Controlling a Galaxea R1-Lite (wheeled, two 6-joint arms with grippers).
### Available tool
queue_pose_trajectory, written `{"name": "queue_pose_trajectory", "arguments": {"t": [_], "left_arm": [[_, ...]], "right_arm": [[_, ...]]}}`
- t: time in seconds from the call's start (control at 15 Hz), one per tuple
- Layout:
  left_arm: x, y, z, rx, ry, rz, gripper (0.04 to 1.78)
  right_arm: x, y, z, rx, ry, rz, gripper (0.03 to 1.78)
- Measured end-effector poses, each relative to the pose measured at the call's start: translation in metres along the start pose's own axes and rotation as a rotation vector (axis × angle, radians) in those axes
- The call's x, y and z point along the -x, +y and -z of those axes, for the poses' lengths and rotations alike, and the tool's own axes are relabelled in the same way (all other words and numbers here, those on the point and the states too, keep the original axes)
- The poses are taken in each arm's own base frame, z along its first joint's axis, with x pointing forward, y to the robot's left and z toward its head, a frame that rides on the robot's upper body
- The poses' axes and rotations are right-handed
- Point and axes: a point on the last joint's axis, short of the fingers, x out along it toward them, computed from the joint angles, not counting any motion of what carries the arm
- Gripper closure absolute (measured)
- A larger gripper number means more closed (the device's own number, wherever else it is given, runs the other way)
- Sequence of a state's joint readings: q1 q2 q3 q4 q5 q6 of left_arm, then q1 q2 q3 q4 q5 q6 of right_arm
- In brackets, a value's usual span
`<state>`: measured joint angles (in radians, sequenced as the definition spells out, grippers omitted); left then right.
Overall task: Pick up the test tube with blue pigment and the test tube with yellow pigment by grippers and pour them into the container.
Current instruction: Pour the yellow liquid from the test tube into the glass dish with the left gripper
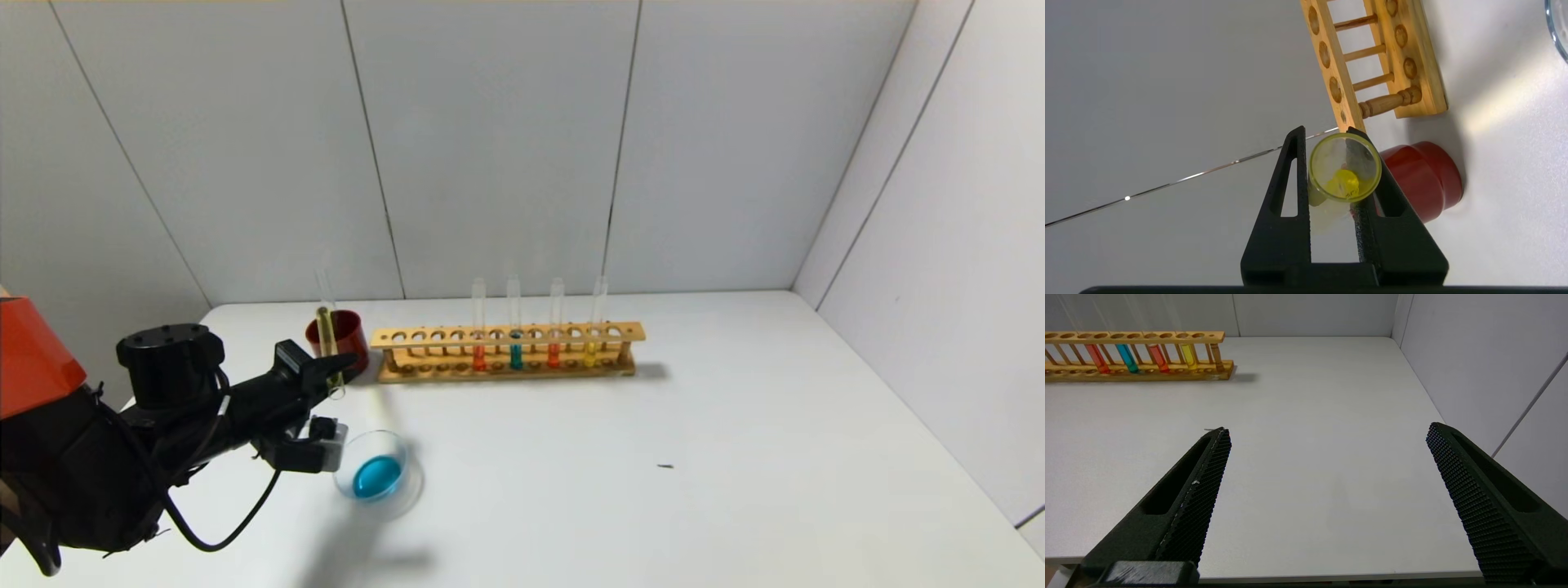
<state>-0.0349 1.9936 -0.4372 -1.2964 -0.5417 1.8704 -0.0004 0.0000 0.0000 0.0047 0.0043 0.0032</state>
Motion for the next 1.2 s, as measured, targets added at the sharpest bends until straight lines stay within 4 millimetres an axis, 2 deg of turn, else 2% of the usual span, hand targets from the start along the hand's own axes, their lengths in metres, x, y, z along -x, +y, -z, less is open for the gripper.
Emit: {"name": "queue_pose_trajectory", "arguments": {"t": [1.2], "left_arm": [[-0.0071,-0.0028,-0.0061,-0.091,0.004,0.013,1.48]], "right_arm": [[0.0000,0.0000,0.0000,0.000,0.000,0.000,0.06]]}}
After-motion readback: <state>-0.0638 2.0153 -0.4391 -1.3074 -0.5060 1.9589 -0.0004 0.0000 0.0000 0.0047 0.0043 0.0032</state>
